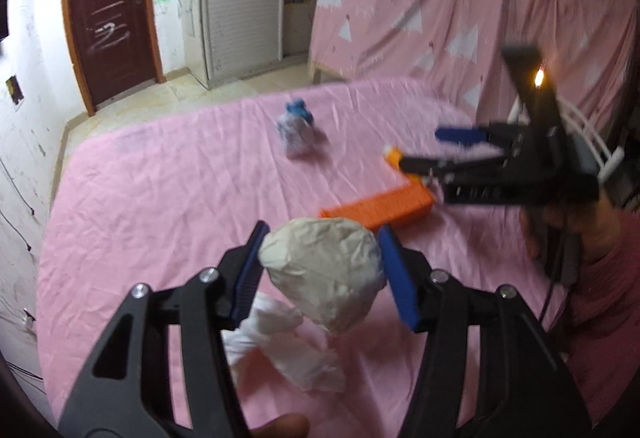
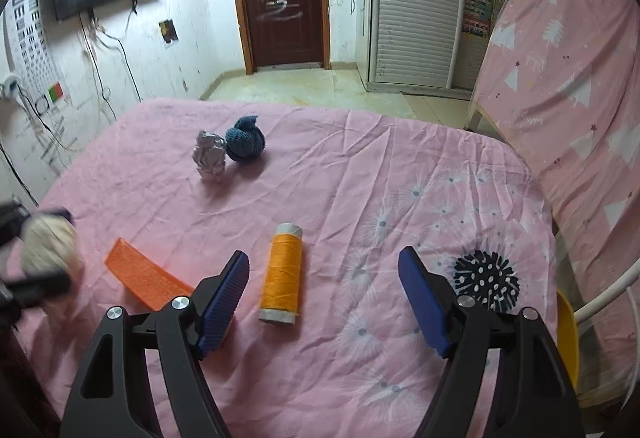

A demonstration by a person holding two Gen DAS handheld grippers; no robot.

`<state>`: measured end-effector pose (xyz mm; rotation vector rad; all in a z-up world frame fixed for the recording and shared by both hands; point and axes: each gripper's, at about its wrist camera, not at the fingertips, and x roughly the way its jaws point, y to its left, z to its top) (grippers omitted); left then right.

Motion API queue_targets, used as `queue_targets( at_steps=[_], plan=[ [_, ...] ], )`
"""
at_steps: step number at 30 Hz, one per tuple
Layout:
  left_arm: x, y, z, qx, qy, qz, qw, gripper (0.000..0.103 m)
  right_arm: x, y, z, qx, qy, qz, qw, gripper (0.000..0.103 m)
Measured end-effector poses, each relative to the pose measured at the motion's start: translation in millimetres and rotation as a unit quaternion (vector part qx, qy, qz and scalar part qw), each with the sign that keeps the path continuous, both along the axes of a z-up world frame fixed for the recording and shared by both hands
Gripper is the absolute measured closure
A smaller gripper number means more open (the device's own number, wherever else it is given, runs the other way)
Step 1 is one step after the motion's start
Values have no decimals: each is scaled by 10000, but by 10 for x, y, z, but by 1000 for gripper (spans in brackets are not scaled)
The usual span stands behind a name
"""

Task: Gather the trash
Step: 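Grasp the white paper ball with the left tool while the right tool grasps the yellow thread spool, then carry the paper ball and thread spool to the yellow bin and release both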

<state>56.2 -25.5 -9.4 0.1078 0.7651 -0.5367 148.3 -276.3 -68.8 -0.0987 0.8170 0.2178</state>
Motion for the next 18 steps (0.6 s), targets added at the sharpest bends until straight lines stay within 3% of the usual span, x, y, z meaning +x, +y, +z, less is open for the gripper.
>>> queue_targets(
  at_steps=[3,5,8,14,18],
  plan=[
    [33,107,54,-198,-59,164,9997,49,26,55,-23,-85,39,63,9999,40],
    [81,172,73,-350,-10,282,9990,49,49,89,-47,-98,110,147,9998,58],
    [128,245,104,-544,35,417,9976,49,75,137,-91,-129,227,277,9993,74],
    [138,344,185,-756,3,578,9955,49,103,203,-120,-90,315,468,9984,93],
    [124,338,244,-814,-26,665,9945,49,47,190,-41,-47,97,416,9991,93]
  ],
)
